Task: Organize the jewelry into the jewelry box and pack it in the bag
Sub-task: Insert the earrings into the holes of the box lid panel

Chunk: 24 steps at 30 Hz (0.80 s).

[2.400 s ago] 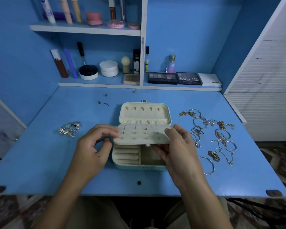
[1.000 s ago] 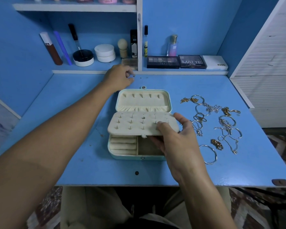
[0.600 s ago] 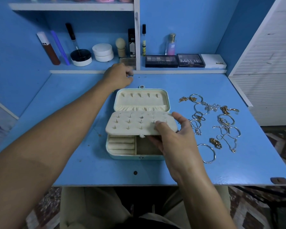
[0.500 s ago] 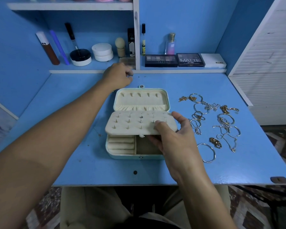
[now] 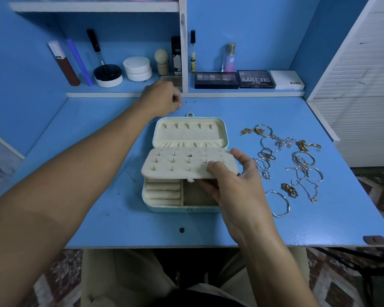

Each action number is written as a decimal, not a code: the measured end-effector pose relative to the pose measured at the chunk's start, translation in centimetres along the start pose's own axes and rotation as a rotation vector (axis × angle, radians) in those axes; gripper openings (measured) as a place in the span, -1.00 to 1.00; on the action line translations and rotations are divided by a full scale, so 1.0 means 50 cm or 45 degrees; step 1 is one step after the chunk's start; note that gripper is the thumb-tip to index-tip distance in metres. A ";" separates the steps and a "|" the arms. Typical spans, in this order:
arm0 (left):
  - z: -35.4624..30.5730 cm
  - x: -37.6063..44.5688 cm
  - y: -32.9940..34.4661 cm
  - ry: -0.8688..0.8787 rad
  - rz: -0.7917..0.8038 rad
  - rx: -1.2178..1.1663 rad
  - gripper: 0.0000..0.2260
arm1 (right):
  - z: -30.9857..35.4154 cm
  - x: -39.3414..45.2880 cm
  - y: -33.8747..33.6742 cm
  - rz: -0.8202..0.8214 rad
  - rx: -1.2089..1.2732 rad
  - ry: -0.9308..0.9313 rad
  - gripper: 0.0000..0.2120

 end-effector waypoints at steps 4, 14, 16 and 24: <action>-0.014 -0.003 0.003 0.044 0.015 0.102 -0.86 | 0.001 -0.003 -0.001 0.002 -0.010 -0.005 -0.60; -0.084 -0.075 -0.058 0.120 0.095 -0.386 -0.89 | -0.001 -0.002 -0.003 0.008 -0.013 -0.027 -0.61; -0.104 -0.108 -0.061 0.158 0.208 -0.396 -0.93 | -0.001 -0.002 -0.003 0.004 -0.014 -0.031 -0.62; -0.184 -0.231 -0.059 0.374 0.528 -0.378 -0.93 | -0.001 -0.002 -0.003 0.009 -0.008 -0.045 -0.65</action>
Point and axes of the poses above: each hand's wrist, its own x-axis towards the middle knuckle, its own y-axis out of the palm, z = x × y, the point moved 8 cm from there along x, towards the middle knuckle, and after that the axes turned 5 degrees about -y, right-handed, at the moved point
